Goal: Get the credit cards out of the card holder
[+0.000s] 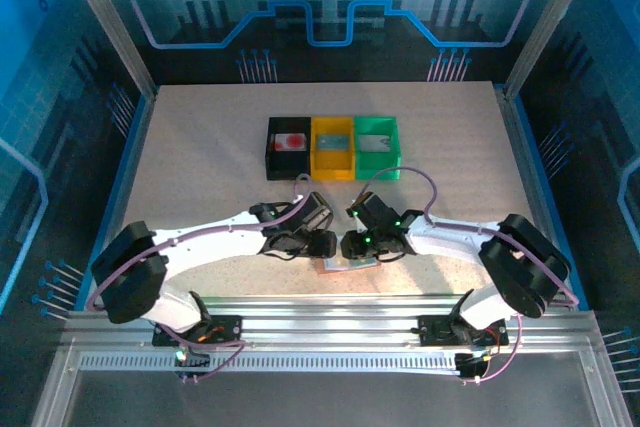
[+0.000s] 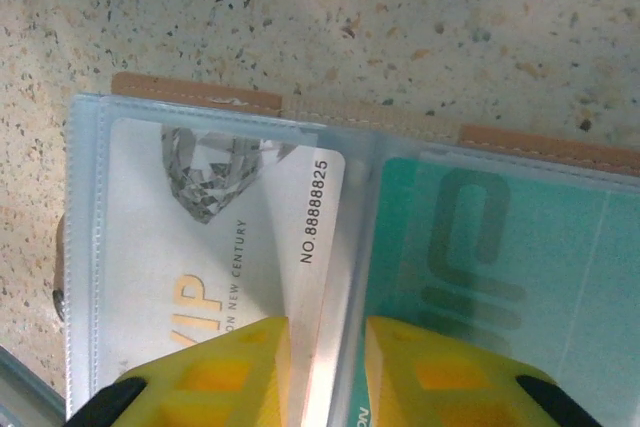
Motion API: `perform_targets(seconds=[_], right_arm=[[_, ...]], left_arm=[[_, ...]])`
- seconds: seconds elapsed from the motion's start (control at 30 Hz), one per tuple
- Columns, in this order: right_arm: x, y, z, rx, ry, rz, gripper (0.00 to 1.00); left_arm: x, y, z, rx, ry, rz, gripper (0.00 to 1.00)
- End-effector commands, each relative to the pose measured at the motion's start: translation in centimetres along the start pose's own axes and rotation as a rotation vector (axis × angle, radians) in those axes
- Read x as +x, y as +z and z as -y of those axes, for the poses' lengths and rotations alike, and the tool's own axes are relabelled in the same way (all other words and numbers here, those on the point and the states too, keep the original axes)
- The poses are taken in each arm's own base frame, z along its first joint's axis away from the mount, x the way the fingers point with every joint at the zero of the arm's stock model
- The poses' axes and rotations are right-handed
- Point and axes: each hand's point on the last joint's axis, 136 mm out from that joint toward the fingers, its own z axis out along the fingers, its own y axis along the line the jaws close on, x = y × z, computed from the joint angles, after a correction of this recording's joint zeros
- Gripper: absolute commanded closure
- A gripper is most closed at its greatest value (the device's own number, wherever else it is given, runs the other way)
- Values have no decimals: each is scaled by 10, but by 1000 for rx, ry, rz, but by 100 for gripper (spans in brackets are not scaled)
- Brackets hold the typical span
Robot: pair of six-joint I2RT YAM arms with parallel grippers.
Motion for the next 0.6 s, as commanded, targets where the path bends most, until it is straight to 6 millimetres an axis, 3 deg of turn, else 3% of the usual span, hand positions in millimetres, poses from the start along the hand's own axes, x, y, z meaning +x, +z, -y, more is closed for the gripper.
perform_targets(seconds=[0.0, 0.3, 0.57], right_arm=[[-3, -7, 1, 6, 2, 29, 75], [-6, -18, -5, -25, 3, 59, 77], [-7, -18, -12, -60, 14, 49, 75]], left_arm=[[3, 5, -16, -85, -41, -52, 40], [2, 23, -29, -150, -51, -122, 44], [13, 40, -38, -188, -35, -192, 44]])
